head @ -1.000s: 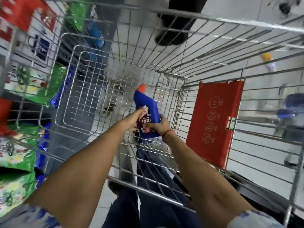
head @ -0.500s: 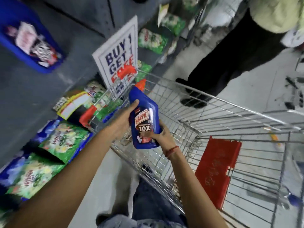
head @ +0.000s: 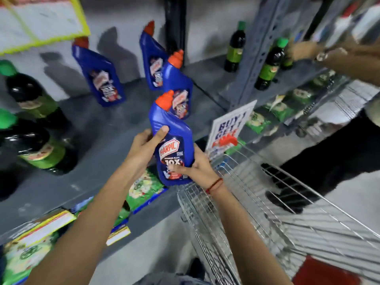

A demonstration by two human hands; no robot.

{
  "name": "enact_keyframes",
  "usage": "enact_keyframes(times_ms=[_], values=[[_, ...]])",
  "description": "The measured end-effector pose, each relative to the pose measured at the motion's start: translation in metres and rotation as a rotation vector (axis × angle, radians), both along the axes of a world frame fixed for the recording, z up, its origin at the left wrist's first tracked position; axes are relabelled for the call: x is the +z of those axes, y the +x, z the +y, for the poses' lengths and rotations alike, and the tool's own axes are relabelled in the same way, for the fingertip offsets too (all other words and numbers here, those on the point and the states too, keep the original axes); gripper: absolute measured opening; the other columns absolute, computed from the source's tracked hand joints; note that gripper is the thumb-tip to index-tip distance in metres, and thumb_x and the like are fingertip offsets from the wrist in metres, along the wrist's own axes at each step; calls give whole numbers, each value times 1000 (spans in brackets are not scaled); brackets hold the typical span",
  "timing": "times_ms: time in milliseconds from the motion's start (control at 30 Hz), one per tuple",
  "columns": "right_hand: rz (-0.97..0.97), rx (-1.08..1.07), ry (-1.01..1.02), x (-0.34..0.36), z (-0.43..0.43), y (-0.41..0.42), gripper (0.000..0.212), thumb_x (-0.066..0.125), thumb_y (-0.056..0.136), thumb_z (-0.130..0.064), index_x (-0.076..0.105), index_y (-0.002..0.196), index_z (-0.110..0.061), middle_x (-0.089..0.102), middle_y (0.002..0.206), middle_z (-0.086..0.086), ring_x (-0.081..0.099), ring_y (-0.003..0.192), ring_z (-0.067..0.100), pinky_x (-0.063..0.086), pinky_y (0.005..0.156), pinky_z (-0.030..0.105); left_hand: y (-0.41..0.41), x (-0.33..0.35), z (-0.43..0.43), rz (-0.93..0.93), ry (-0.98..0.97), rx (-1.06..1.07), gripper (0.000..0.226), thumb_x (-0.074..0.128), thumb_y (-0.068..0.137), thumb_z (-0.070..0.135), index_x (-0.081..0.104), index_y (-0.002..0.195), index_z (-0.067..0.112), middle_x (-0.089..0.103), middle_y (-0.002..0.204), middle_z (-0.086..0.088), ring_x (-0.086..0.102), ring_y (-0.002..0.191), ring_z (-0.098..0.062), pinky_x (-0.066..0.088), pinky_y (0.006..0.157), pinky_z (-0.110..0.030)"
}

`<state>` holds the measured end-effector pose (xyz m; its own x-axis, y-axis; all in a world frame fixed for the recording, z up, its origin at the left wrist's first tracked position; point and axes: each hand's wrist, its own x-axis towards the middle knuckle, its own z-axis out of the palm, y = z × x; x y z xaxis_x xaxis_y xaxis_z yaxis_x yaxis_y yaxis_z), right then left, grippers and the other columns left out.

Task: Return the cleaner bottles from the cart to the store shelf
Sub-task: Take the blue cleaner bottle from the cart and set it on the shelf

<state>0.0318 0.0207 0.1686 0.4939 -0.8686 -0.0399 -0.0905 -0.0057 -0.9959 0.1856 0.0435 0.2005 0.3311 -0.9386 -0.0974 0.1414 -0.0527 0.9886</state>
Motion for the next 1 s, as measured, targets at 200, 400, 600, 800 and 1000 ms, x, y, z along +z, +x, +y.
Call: enact_keyframes(times_ms=[200, 400, 600, 800, 1000], values=[[95, 187, -157, 22, -29, 78, 63, 82, 61, -9, 53, 117, -8, 58, 120, 25, 55, 114, 36, 42, 101, 53, 62, 27, 10, -74, -159, 163, 19, 57, 88, 27, 64, 96, 12, 71, 88, 0, 66, 74, -6, 54, 70, -20], [123, 301, -227, 36, -59, 125, 80, 84, 58, -7, 43, 126, -8, 59, 123, 13, 57, 110, 22, 45, 101, 39, 99, 33, 3, -151, -241, 241, 8, 60, 86, 16, 62, 93, 17, 75, 76, 13, 68, 73, -2, 53, 65, -17], [226, 325, -355, 35, -84, 150, 84, 86, 55, -14, 43, 127, -14, 61, 116, 7, 56, 101, 15, 47, 94, 31, 114, 25, -6, -206, -257, 299, 19, 66, 79, 26, 61, 97, 24, 73, 92, 5, 68, 85, -12, 55, 76, -28], [220, 321, -290, 17, -90, 149, 84, 84, 57, -22, 40, 128, -26, 61, 109, -6, 58, 100, 12, 45, 85, 24, 114, 8, -8, -191, -243, 312, 27, 65, 79, 26, 58, 105, 19, 69, 102, -4, 67, 94, -17, 53, 85, -34], [226, 88, -342, -8, -83, 131, 55, 82, 63, -15, 54, 110, -6, 64, 109, 15, 62, 96, 26, 54, 83, 38, 119, -21, 3, -196, -149, 331, 27, 69, 78, 14, 58, 100, 25, 68, 100, 1, 67, 85, 2, 54, 72, -14]])
